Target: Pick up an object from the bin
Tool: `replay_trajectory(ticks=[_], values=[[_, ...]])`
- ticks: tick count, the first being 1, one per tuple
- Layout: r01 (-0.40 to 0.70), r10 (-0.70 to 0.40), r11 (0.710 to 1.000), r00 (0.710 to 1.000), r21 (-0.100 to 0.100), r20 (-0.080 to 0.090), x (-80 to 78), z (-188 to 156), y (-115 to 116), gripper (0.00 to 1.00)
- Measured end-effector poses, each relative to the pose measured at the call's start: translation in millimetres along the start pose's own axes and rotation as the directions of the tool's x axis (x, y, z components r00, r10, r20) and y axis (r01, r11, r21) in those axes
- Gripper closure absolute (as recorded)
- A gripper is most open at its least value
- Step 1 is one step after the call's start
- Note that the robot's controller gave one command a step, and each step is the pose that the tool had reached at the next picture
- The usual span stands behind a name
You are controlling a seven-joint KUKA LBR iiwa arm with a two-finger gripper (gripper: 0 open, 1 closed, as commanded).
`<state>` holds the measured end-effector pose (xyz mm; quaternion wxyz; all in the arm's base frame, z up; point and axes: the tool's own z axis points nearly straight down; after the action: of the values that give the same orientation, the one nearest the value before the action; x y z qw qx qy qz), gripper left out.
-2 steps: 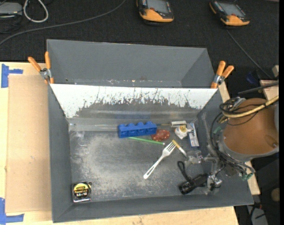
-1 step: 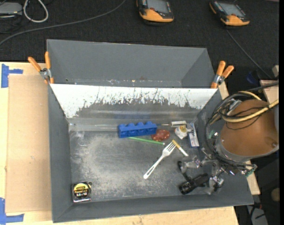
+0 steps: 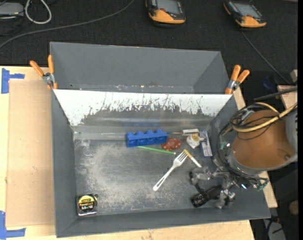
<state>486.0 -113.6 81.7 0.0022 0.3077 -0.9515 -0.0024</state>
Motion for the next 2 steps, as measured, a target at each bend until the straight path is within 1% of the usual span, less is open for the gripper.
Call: replay_trajectory(ticks=[1,2], values=[[0.512,-0.512,0.859,0.859,0.010,0.007,-4.6,10.5,-4.5,1.00],[0.511,-0.511,0.860,0.860,0.004,0.004,-3.2,11.0,-3.8,1.00]])
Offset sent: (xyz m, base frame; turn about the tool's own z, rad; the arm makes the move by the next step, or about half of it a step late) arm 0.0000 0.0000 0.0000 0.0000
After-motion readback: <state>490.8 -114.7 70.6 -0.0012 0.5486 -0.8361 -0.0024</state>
